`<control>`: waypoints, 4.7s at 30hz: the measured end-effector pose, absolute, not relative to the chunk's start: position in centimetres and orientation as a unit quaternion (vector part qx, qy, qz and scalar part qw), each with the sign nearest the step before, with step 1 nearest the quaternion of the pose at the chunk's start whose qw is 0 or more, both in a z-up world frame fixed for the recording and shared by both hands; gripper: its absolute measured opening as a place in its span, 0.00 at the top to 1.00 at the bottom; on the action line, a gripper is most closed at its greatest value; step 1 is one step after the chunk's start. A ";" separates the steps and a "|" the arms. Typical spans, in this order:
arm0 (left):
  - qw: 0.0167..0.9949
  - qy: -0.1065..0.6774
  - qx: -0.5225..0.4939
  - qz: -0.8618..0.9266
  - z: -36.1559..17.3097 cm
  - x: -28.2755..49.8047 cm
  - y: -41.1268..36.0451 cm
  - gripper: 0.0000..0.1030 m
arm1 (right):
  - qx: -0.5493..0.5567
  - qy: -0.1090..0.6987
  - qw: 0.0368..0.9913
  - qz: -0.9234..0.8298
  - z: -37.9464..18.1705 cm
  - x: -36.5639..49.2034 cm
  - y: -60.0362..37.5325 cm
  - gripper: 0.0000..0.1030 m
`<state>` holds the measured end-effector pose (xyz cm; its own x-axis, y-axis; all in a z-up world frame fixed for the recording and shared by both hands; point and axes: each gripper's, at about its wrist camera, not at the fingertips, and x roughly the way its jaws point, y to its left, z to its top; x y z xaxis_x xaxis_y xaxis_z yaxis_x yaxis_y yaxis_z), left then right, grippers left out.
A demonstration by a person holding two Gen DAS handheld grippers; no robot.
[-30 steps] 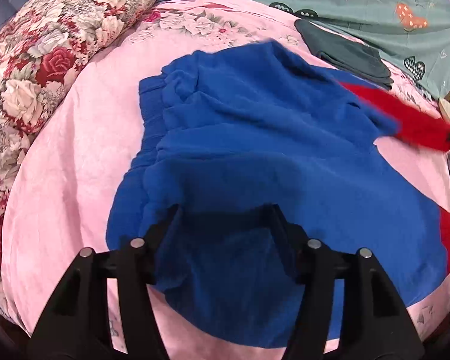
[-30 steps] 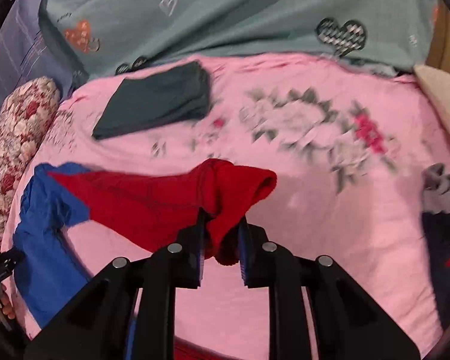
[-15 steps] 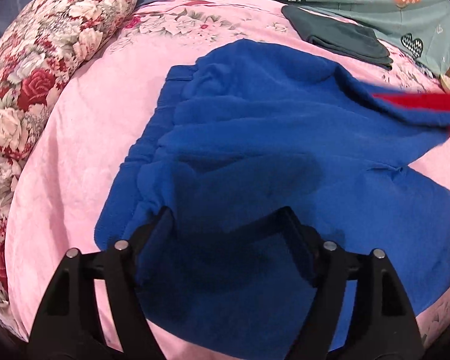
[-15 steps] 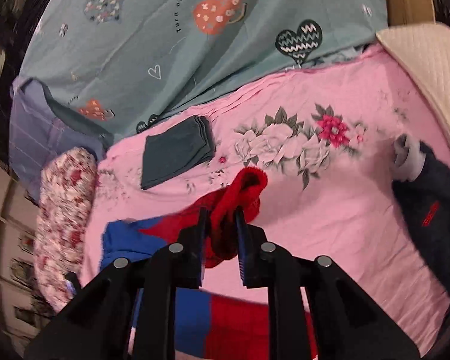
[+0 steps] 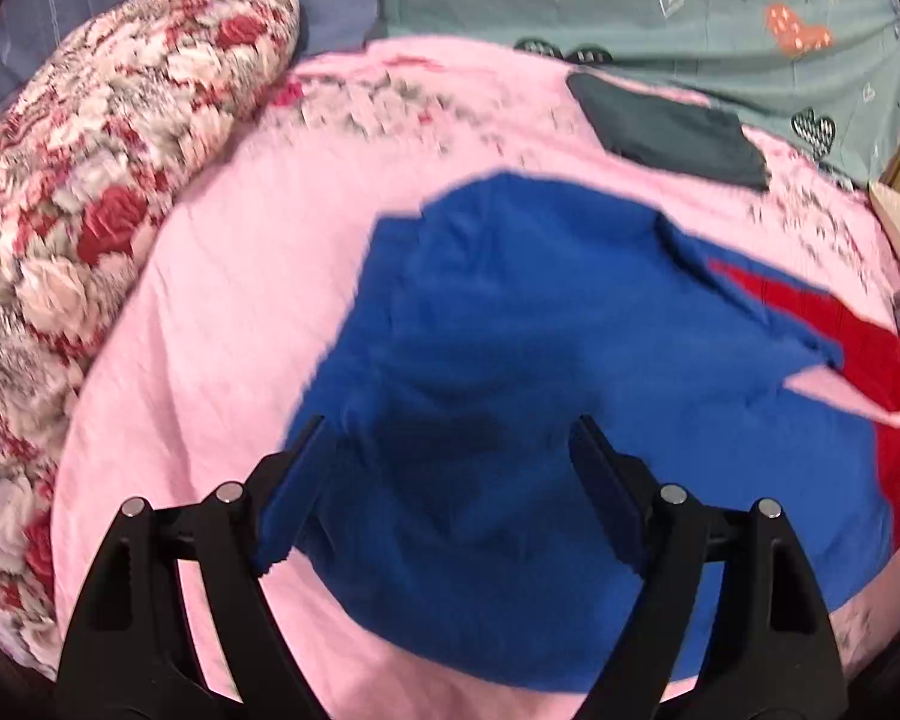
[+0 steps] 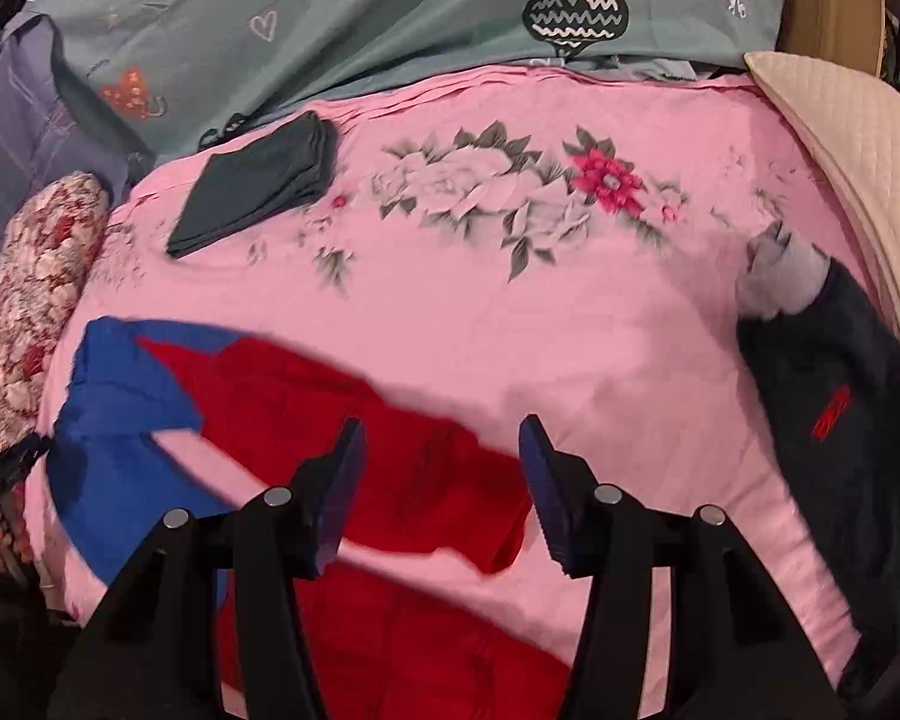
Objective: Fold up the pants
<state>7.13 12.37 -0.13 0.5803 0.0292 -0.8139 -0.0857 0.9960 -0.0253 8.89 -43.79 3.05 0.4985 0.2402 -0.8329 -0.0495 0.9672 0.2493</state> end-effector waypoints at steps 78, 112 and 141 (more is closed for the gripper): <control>0.866 0.484 0.019 0.120 -5.4 27.8 13.8 0.02 | -0.058 0.453 0.887 0.068 -5.0 25.7 -21.1 0.37; 0.875 0.449 -0.178 0.046 -3.6 3.6 18.0 0.81 | -0.069 0.438 0.874 0.200 -3.7 -5.6 -18.2 0.85; 0.878 0.476 -0.037 0.036 -1.1 16.7 17.7 0.09 | -0.095 0.417 0.858 0.285 4.9 10.6 -14.5 0.32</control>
